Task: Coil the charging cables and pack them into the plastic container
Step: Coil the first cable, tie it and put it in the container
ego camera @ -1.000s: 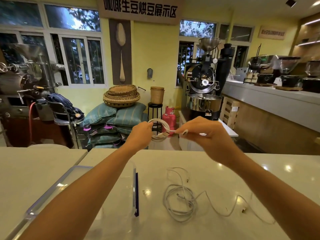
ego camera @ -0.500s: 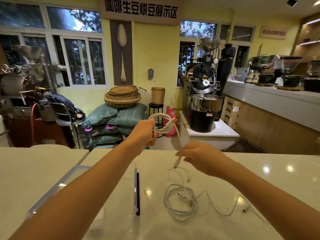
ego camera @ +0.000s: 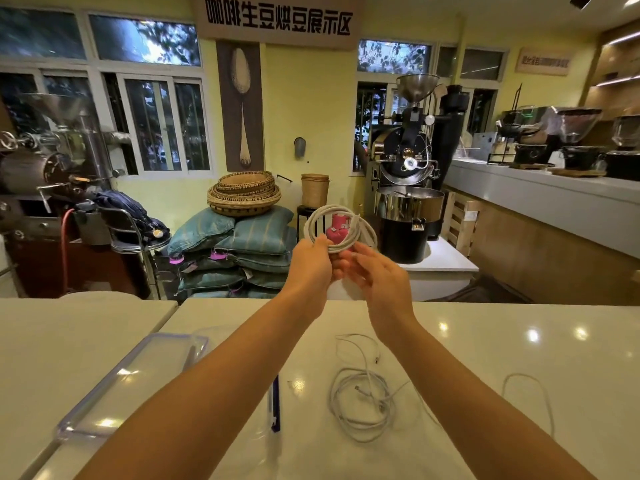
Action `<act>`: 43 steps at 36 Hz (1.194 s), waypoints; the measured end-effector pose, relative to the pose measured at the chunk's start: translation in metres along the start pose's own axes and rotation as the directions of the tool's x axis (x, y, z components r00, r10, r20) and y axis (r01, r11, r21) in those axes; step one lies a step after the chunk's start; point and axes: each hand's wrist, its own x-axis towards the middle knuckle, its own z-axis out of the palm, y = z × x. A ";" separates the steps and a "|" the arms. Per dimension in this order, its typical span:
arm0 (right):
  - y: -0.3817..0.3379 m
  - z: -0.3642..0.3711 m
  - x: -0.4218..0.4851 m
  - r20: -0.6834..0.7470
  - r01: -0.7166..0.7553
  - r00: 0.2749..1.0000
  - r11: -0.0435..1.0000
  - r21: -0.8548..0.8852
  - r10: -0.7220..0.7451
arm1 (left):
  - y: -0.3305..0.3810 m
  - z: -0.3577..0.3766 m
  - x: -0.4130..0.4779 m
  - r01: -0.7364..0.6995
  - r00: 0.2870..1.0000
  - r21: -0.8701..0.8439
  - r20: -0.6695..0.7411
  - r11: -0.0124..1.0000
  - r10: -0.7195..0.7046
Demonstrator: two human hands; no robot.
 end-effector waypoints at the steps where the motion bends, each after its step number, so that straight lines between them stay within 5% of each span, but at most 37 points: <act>1: -0.002 0.001 0.002 -0.036 -0.018 0.999 0.998 0.064 0.020 | -0.002 0.001 -0.001 0.003 1.000 0.000 0.007 1.000 -0.003; 4: -0.006 0.003 0.005 -0.065 -0.068 0.994 0.973 0.220 0.084 | -0.006 0.004 -0.003 -0.002 1.000 0.014 0.020 1.000 0.002; 11: -0.003 0.005 0.000 0.172 -0.205 0.972 0.930 0.306 0.158 | -0.021 0.007 0.000 -0.069 0.995 0.238 -0.051 0.969 0.084; 19: 0.001 0.002 0.005 0.128 -0.158 0.980 0.987 0.017 0.155 | -0.031 0.006 -0.004 -0.106 0.994 0.312 0.003 0.944 0.110; 30: -0.007 -0.018 0.017 0.206 -0.234 0.936 0.941 -0.245 0.286 | -0.010 -0.024 0.002 0.036 0.933 0.513 0.290 0.857 -0.213; 43: -0.015 -0.028 0.019 0.316 -0.195 0.809 0.735 -0.649 0.495 | -0.014 -0.027 0.001 -0.193 0.872 0.747 0.427 0.636 -0.238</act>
